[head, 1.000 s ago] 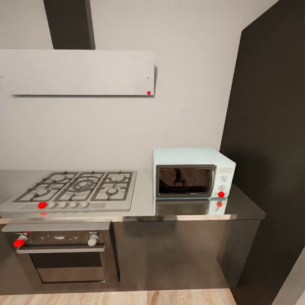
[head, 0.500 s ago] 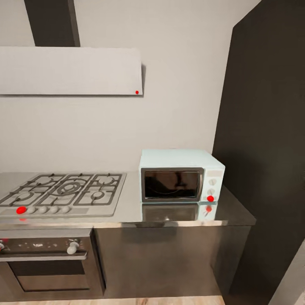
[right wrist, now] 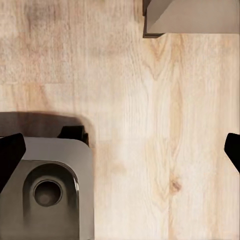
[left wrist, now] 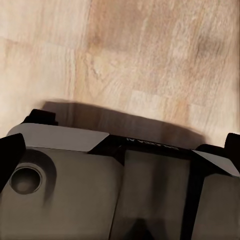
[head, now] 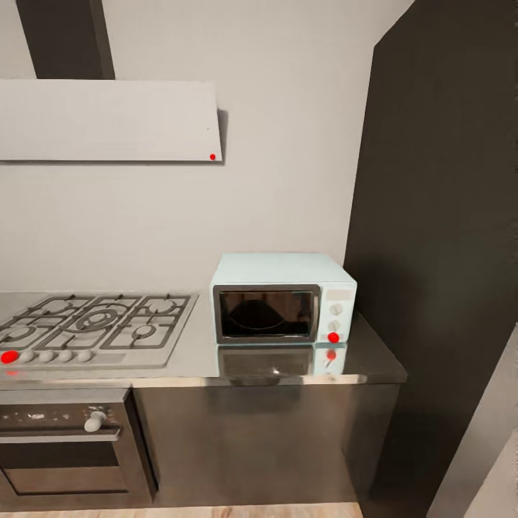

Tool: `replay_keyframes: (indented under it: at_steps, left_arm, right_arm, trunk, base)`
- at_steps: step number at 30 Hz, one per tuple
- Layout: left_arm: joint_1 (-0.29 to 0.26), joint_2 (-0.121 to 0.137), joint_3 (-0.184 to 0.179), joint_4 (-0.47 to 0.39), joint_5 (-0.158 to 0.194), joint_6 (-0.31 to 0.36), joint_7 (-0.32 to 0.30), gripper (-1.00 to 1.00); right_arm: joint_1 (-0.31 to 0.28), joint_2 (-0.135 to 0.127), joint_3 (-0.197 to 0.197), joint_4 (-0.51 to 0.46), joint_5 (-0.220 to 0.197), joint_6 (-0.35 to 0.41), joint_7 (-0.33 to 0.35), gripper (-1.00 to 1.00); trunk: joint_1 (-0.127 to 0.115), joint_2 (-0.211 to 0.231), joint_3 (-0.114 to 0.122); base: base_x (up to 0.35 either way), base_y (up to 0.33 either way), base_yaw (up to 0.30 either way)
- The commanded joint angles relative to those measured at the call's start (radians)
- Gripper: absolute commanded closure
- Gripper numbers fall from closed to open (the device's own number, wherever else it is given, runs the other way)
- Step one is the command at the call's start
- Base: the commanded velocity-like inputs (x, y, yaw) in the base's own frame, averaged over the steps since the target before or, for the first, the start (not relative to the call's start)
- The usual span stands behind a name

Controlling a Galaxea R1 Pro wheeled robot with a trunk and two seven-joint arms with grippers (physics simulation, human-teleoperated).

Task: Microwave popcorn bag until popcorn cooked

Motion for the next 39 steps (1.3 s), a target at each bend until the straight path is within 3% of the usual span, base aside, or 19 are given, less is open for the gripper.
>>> replay_keyframes:
  at_steps: [1,14,39]
  left_arm:
    - [-0.001,0.000,-0.008,0.002,0.011,-0.005,-0.003,-1.00]
    - [-0.001,0.000,-0.008,0.002,0.012,-0.005,-0.003,-1.00]
    - [-0.001,0.001,-0.008,0.002,0.015,-0.003,-0.003,-1.00]
  right_arm:
    - [-0.001,-0.001,-0.009,0.003,0.008,-0.006,0.002,-1.00]
    - [-0.001,-0.001,-0.008,0.004,0.009,-0.007,0.002,-1.00]
    - [-0.001,-0.001,-0.007,0.003,0.008,-0.007,0.002,-1.00]
  trunk:
    - [0.000,-0.001,-0.001]
    - [0.000,-0.001,-0.001]
    - [0.000,-0.001,-0.001]
  base:
    - [0.000,-0.109,0.000]
    - [0.000,-0.127,0.000]
    - [0.000,-0.004,0.040]
